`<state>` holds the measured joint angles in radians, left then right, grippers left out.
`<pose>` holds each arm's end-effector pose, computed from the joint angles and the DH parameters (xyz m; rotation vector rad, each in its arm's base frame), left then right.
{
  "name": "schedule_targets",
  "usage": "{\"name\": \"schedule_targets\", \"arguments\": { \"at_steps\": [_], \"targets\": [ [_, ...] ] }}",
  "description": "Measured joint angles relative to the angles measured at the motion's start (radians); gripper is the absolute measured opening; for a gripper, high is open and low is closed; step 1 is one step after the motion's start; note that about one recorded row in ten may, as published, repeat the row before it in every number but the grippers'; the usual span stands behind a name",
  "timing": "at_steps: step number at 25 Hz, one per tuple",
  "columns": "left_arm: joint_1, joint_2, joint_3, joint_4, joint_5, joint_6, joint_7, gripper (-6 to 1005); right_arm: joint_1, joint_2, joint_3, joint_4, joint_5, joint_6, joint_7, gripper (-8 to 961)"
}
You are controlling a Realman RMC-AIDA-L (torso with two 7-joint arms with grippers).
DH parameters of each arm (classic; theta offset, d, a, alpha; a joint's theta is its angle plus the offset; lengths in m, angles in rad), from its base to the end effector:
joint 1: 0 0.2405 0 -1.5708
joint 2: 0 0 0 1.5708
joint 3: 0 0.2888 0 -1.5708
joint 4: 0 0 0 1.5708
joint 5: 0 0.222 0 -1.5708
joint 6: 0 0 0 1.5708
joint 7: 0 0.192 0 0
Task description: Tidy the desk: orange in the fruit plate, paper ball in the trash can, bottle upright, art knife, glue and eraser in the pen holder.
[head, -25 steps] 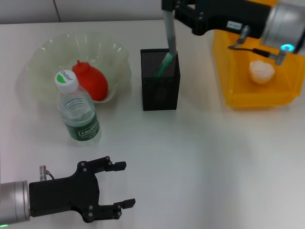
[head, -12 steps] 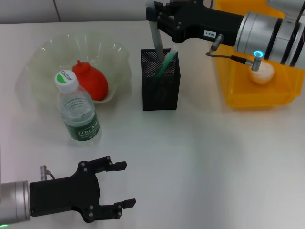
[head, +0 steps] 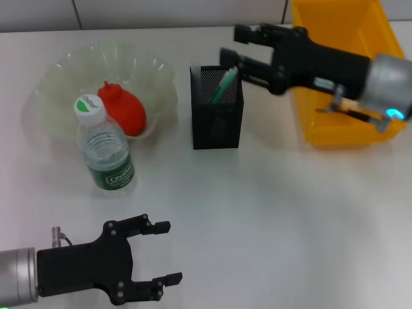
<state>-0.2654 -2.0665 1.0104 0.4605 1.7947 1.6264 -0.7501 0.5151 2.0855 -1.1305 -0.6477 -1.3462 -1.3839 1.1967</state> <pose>-0.3244 0.2401 -0.1091 -2.8510 -0.1843 -0.7560 0.1956 0.3972 -0.0651 -2.5541 0.3328 1.0621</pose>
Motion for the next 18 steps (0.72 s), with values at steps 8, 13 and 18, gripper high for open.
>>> {"name": "schedule_targets", "arguments": {
  "at_steps": [8, 13, 18],
  "targets": [
    [0.010, 0.004, -0.007, 0.006, 0.000, 0.024, 0.000, 802, -0.230, -0.010, 0.013, -0.022, -0.041, -0.273, -0.251, 582],
    [0.012, 0.006, -0.007, 0.006, 0.000, 0.036, 0.000, 802, -0.316, -0.029, 0.016, 0.027, -0.225, -0.379, -0.411, 767],
    [0.012, 0.006, -0.007, 0.006, 0.000, 0.047, 0.000, 802, -0.309, -0.024, 0.015, 0.093, -0.340, -0.397, -0.448, 829]
  ]
}}
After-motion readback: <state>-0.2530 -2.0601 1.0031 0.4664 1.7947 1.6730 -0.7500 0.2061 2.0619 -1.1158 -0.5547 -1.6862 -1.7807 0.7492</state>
